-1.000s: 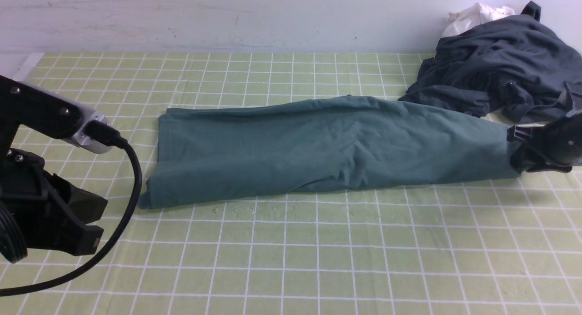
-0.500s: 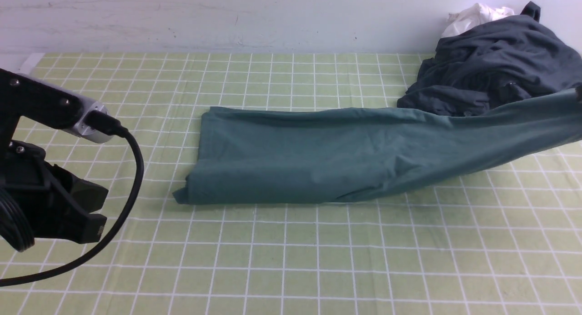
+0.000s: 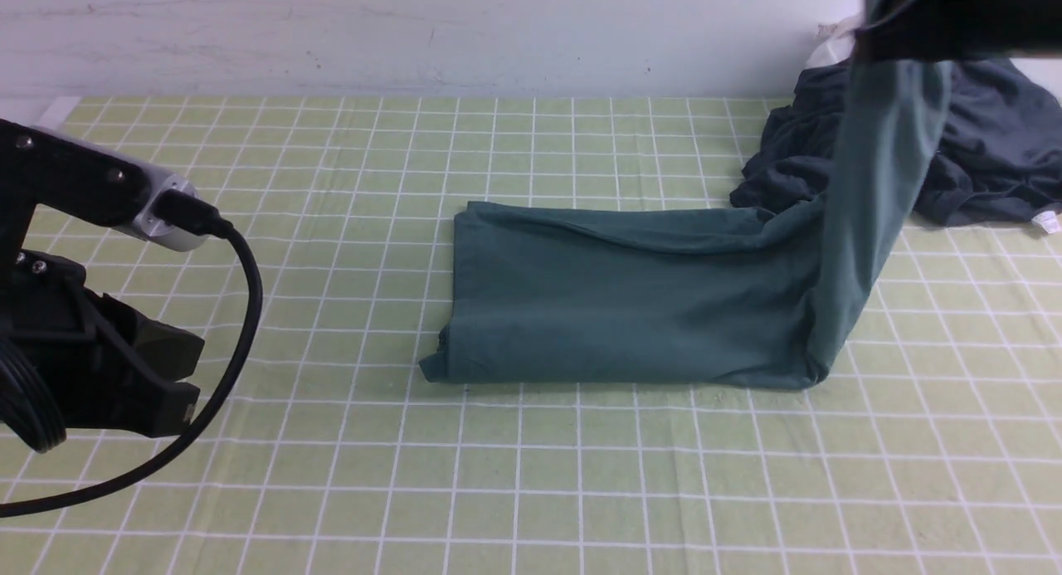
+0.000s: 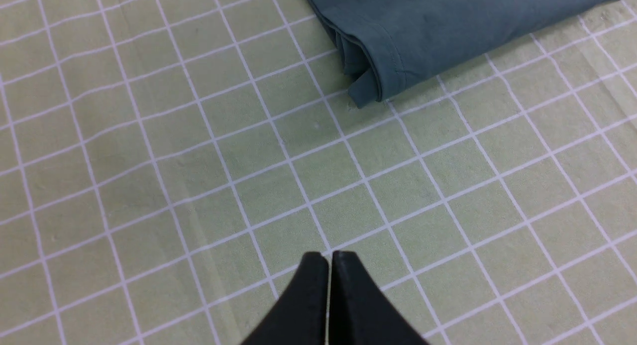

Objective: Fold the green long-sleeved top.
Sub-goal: Use the right arm to drag the right edge of the fabric to the left and folds it over the left edge

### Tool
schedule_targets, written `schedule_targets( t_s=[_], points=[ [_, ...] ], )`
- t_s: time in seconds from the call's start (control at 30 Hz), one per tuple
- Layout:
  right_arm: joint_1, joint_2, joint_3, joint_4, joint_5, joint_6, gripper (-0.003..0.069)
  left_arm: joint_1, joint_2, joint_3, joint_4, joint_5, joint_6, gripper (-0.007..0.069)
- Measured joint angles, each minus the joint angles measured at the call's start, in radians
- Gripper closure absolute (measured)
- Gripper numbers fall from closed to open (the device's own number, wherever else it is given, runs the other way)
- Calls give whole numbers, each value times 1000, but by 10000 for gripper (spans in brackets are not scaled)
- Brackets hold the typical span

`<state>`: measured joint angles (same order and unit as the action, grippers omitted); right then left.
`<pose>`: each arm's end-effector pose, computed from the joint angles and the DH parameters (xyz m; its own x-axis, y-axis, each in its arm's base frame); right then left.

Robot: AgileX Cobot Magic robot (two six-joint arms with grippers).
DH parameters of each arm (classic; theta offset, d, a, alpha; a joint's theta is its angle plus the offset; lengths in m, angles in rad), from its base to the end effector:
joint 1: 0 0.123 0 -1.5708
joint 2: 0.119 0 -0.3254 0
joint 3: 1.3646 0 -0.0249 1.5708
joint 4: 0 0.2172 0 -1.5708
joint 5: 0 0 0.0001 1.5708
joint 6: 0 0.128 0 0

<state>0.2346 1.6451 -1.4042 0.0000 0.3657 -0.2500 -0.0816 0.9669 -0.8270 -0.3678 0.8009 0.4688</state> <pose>0.3813 0.0911 0.3701 -0.4102 -0.3524 -0.8411 -0.3447 0.9138 -0.2148 0.1477 -0.0453 0.3339 -0.6603 0.2530 -0.7071 0.3985 0.9161 -0.0444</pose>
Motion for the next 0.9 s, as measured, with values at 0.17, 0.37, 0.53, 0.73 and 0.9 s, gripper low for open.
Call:
schedule_targets(
  t_s=[0.17,0.37,0.53,0.73,0.9],
  points=[
    [193,156,-11,0,-103,-9,636,0,0,0,-2,0,0,628],
    [320,367,-157,0,-61,-9,616,0,0,0,-5,0,0,628],
    [397,455,-273,0,13,-9,526,0,0,0,-5,0,0,628],
    [435,463,-339,-13,94,-10,423,0,0,0,-5,0,0,628],
    [434,452,-362,-21,129,-6,420,0,0,0,-6,0,0,628]
  ],
)
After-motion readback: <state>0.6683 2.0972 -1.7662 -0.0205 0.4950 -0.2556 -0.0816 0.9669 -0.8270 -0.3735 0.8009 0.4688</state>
